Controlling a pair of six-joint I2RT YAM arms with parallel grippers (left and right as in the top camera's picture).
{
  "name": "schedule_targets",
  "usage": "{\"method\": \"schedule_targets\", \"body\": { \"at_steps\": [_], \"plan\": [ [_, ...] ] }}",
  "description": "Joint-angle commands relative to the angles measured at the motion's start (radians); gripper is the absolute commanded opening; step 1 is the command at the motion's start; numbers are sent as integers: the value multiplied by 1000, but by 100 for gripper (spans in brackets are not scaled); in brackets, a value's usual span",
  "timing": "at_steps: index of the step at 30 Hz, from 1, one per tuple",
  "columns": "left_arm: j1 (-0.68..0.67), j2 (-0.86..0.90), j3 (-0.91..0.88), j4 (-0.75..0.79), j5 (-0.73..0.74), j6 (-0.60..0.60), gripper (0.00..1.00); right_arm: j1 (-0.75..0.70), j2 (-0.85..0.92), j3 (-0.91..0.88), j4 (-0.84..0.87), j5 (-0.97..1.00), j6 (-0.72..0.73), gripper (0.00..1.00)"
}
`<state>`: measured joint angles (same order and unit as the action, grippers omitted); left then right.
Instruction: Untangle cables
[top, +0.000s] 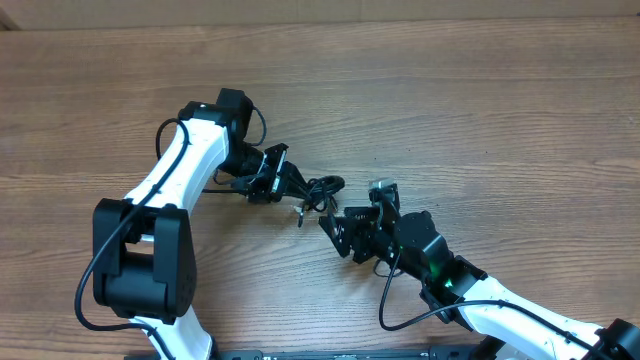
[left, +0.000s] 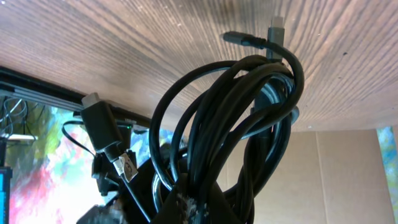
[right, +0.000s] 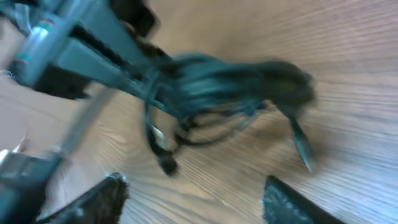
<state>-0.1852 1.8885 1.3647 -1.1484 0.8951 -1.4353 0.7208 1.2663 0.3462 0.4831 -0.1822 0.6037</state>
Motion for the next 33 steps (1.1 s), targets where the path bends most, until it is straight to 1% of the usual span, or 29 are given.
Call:
{"method": "schedule_targets", "body": {
  "at_steps": [1, 4, 5, 9, 11, 13, 14, 15, 16, 19, 22, 27, 30, 33],
  "plan": [
    [-33, -26, 14, -4, 37, -35, 4, 2, 2, 1, 40, -32, -2, 66],
    [-56, -26, 14, -4, 38, -48, 4, 2, 2, 1, 46, -32, -2, 62],
    [-64, -26, 14, -3, 38, -55, 4, 2, 4, 1, 42, -32, -2, 58],
    [-80, -26, 14, -3, 40, -62, 4, 2, 10, 1, 28, -29, -3, 39],
    [-85, -26, 14, -4, 42, -61, 4, 2, 11, 1, 28, -23, -2, 34],
    [-90, -26, 14, -4, 42, -61, 4, 2, 12, 1, 27, -5, -2, 25],
    [-93, -26, 14, -4, 42, -61, 4, 2, 13, 1, 27, 5, -2, 18],
    [-95, -26, 14, -4, 42, -61, 4, 2, 13, 1, 27, 6, -2, 13],
    [-96, -26, 14, -3, 41, -61, 4, 2, 13, 1, 26, 5, -2, 4],
    [-90, -26, 14, 29, 29, -34, 4, 2, 13, 1, 0, -20, 5, 4],
    [-64, -26, 14, 176, 15, 88, 5, 2, 13, 1, -57, -76, 41, 4],
    [-17, -26, 14, 402, 16, 308, 4, 2, 7, 1, -150, -259, 105, 4],
    [-5, -26, 14, 474, 29, 356, 4, 2, 7, 1, -159, -312, 134, 4],
    [-6, -26, 14, 513, 42, 372, 4, 2, 8, 1, -161, -305, 133, 4]
  ]
}}
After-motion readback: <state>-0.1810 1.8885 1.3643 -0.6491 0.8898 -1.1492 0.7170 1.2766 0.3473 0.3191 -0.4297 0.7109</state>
